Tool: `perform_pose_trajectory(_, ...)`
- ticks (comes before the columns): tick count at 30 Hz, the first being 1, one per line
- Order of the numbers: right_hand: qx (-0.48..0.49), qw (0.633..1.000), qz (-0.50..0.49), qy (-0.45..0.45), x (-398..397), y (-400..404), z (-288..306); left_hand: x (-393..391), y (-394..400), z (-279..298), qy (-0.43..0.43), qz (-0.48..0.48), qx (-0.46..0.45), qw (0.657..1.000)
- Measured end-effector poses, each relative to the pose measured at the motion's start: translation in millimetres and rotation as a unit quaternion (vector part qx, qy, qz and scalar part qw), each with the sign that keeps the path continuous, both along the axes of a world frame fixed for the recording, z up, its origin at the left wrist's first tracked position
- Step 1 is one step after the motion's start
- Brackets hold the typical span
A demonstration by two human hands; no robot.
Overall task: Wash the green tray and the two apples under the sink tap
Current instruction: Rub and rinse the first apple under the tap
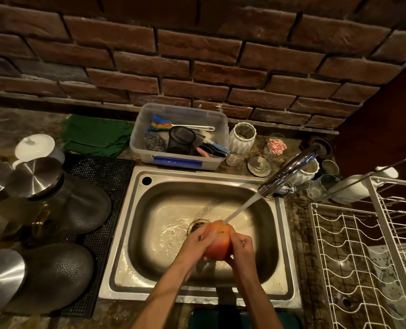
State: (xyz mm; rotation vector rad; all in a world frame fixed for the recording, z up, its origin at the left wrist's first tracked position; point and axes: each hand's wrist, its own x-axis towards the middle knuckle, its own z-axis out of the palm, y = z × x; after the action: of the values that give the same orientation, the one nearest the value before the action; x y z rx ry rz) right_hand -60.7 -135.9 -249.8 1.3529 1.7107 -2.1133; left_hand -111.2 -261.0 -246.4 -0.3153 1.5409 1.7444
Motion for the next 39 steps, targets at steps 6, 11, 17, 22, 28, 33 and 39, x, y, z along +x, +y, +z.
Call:
perform_pose_trajectory(6, -0.035, 0.999, 0.024, -0.027, 1.5, -5.1, 9.3, 6.8, -7.0, -1.4, 0.001, -0.006, -0.036, 0.999)
perform_pose_trajectory(11, -0.05, 0.996, 0.057, -0.036, 2.6, -6.4, 21.7, 11.5, -12.7, 5.0, 0.0, -0.003, -0.024, 1.0)
perform_pose_trajectory(17, -0.003, 0.995, 0.098, -0.009, 20.2, -0.5, 26.3, 29.3, -27.0, 10.6, -0.045, 0.001, -0.002, 0.999)
perform_pose_trajectory(22, -0.015, 0.993, 0.113, 0.005, 43.1, -5.9, 37.5, 41.2, -29.8, 21.0, -0.049, -0.008, 0.013, 0.999)
perform_pose_trajectory(28, -0.018, 0.995, 0.092, 0.032, 69.5, -14.7, 49.0, 63.2, -37.5, 35.7, -0.017, -0.015, -0.006, 1.0)
perform_pose_trajectory(33, 0.008, 0.993, 0.103, 0.048, 108.9, -17.5, 49.7, 91.5, -48.1, 43.4, 0.025, -0.057, -0.07, 0.996)
perform_pose_trajectory(39, -0.008, 0.995, 0.099, 0.03, 159.5, -17.4, 43.2, 139.6, -54.1, 45.1, 0.036, -0.064, -0.112, 0.991)
